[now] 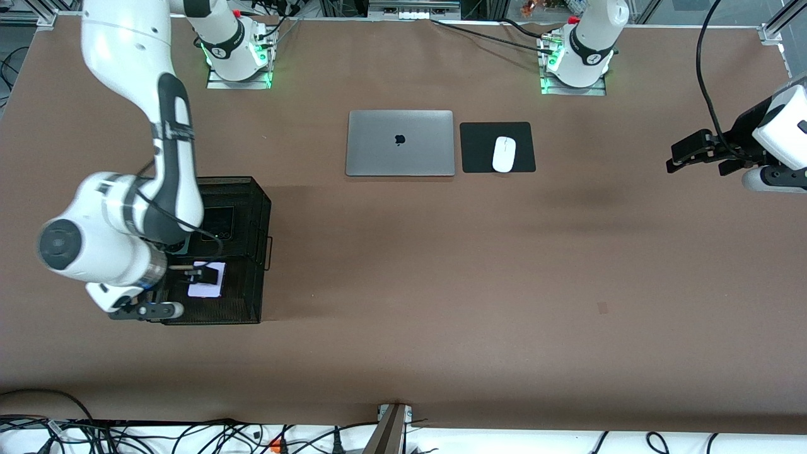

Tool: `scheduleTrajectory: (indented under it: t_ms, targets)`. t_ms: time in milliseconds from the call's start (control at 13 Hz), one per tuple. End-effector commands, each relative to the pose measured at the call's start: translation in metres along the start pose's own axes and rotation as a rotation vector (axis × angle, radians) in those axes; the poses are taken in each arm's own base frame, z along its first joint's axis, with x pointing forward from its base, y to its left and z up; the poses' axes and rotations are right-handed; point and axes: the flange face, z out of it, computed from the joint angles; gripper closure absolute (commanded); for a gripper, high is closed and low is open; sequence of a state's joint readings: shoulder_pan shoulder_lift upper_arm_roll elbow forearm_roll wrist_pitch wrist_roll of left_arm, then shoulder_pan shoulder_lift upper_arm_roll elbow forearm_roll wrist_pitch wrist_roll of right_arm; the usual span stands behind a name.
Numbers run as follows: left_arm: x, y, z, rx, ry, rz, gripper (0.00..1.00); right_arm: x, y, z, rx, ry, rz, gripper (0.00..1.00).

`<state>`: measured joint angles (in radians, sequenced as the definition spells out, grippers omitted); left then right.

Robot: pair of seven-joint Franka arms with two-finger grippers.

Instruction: Place phones with both arms

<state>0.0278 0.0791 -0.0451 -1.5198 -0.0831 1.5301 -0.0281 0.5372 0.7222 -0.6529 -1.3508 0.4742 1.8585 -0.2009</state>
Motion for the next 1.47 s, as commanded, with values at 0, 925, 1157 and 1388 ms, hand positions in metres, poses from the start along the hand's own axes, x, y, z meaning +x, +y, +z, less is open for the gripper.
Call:
scheduleTrajectory:
  t_ms: [0,925,1157,1388]
  targets:
    - [-0.007,0.000,-0.005,0.007,0.001,0.008,0.00,-0.021,0.011,-0.056,0.063,-0.073,0.023,0.01]
    - [-0.007,0.000,-0.005,0.007,0.000,0.008,0.00,-0.094,-0.008,-0.195,0.003,-0.096,0.112,0.01]
    - [-0.007,0.000,-0.005,0.007,0.000,0.008,0.00,-0.080,-0.003,-0.175,-0.010,-0.082,0.106,0.01]
    - [-0.007,0.000,-0.005,0.007,0.000,0.008,0.00,-0.083,0.003,-0.180,-0.037,-0.036,0.098,0.01]
